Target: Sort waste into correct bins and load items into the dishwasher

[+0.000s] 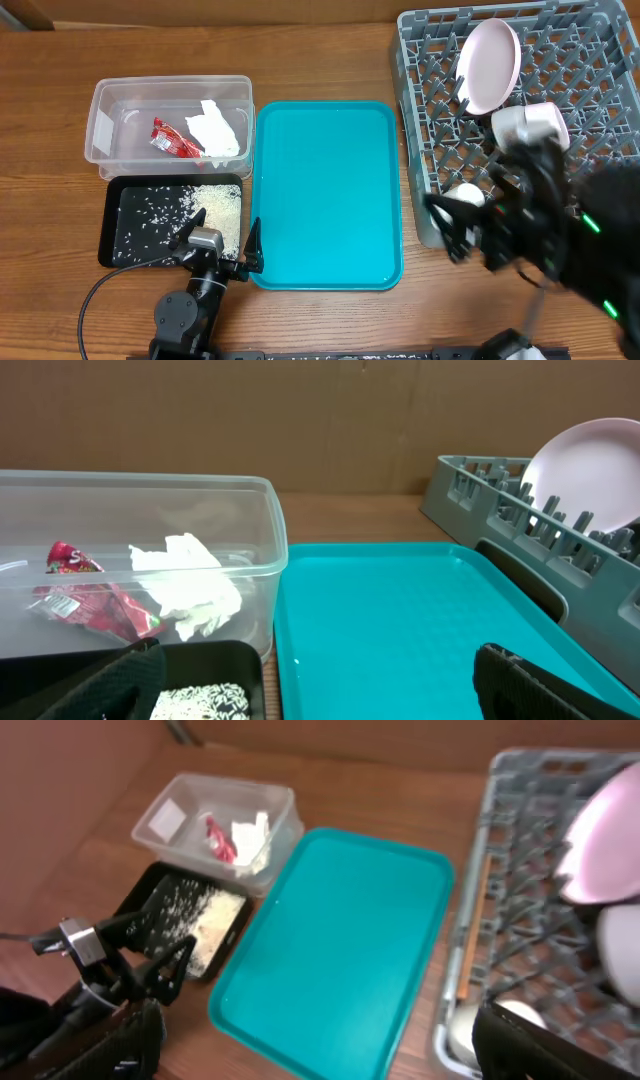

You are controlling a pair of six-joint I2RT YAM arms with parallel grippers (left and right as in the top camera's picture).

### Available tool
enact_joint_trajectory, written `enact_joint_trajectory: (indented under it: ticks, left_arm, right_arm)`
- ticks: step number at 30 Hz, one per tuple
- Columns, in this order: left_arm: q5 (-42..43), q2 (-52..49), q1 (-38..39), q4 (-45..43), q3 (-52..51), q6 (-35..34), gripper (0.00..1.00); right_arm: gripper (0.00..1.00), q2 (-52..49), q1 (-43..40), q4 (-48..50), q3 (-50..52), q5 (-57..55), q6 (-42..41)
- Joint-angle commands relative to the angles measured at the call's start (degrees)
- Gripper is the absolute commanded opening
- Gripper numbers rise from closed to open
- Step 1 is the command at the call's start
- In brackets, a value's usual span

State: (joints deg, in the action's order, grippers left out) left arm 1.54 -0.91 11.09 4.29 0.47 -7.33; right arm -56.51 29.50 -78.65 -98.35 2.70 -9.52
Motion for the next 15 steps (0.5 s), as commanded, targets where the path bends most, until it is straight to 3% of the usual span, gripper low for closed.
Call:
enact_joint_trajectory:
  ticks: [1,7,15]
  left_arm:
    - [0.42,0.28,-0.35,0.07,-0.2,-0.37,1.0]
    - [0.42,0.28,-0.35,0.07,-0.2,-0.37,1.0]
    - [0.39,0.28,-0.35,0.07,-0.2,-0.37,1.0]
  right_arm:
    - [1.0,6.12,-0.61,1.36,0.11,-7.65,0.44]
    - [1.0,15.47,-9.79,12.9,10.01,-7.54,1.01]
    - [1.0,31.12,-21.9,32.44,41.79,0.55,0.31]
